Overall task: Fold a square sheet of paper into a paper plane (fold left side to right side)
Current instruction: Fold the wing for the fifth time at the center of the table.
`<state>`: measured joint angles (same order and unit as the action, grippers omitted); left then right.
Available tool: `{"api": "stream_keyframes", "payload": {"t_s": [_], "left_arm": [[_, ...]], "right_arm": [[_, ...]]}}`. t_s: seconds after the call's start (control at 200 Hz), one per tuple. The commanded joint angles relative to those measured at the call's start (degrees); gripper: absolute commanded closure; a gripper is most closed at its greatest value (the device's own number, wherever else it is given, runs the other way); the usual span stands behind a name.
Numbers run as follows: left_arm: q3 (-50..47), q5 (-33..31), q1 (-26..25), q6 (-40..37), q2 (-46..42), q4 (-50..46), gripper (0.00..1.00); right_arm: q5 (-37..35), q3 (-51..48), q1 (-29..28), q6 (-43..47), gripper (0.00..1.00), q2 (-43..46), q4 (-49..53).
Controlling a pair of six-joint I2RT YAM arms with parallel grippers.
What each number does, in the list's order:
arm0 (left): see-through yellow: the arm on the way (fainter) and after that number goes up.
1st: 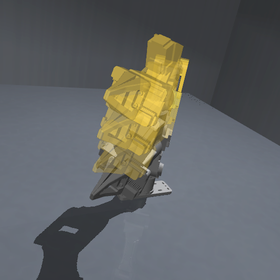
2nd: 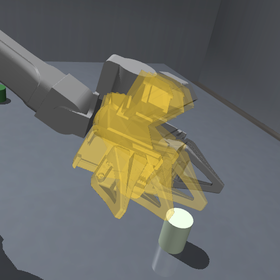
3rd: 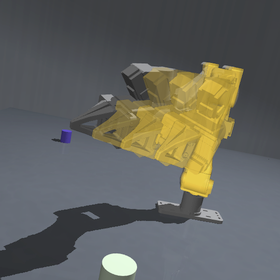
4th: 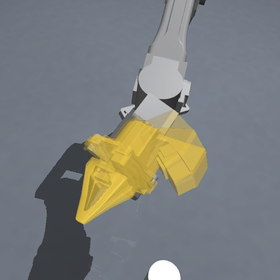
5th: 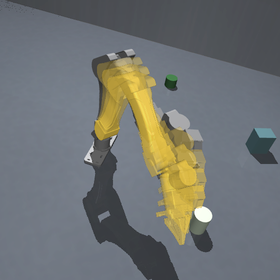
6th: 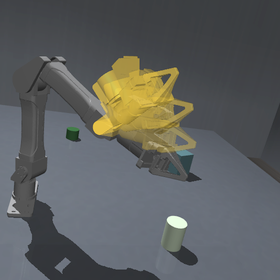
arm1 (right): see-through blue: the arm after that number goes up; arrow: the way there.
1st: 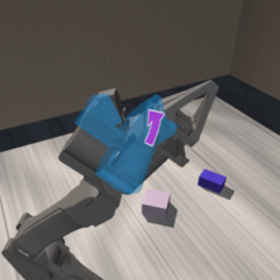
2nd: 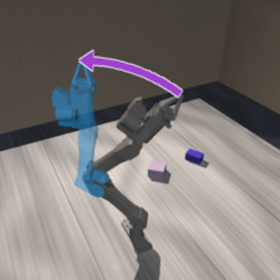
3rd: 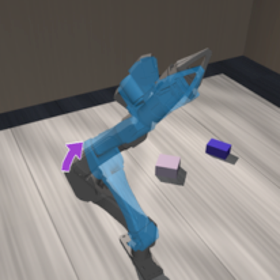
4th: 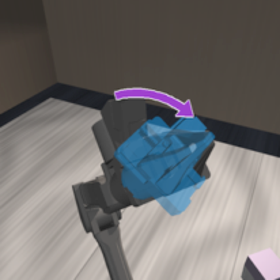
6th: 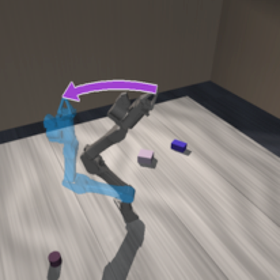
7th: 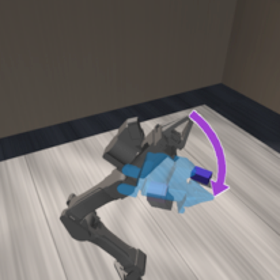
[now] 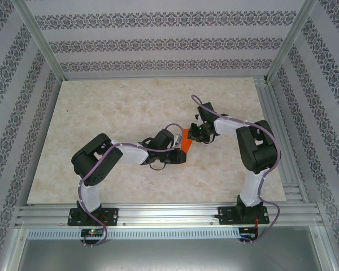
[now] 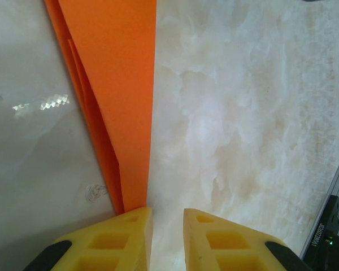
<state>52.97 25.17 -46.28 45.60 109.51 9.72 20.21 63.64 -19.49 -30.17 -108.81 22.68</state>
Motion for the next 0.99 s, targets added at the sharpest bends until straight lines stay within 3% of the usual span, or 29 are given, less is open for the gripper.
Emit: {"api": "stream_keyframes", "payload": {"t_s": [0.0,0.275,0.555,0.989], "left_arm": [[-3.2,-2.0,-1.0,0.7,3.9,-8.9,0.76],[-1.0,-2.7,-0.9,-0.9,-0.1,-12.9,0.76],[10.5,-2.8,0.4,-5.5,-3.6,-20.5,0.75],[18.2,-2.7,3.2,-8.5,3.8,-21.8,0.76]], "right_arm": [[-2.5,0.4,-0.4,1.0,0.89,-1.3,-0.2],[-2.6,-0.1,-1.0,0.7,0.89,-1.3,0.4],[-2.5,0.2,-1.5,0.5,0.89,-1.2,1.3],[-2.2,-0.1,-1.7,0.5,0.89,-1.1,1.3]]}}
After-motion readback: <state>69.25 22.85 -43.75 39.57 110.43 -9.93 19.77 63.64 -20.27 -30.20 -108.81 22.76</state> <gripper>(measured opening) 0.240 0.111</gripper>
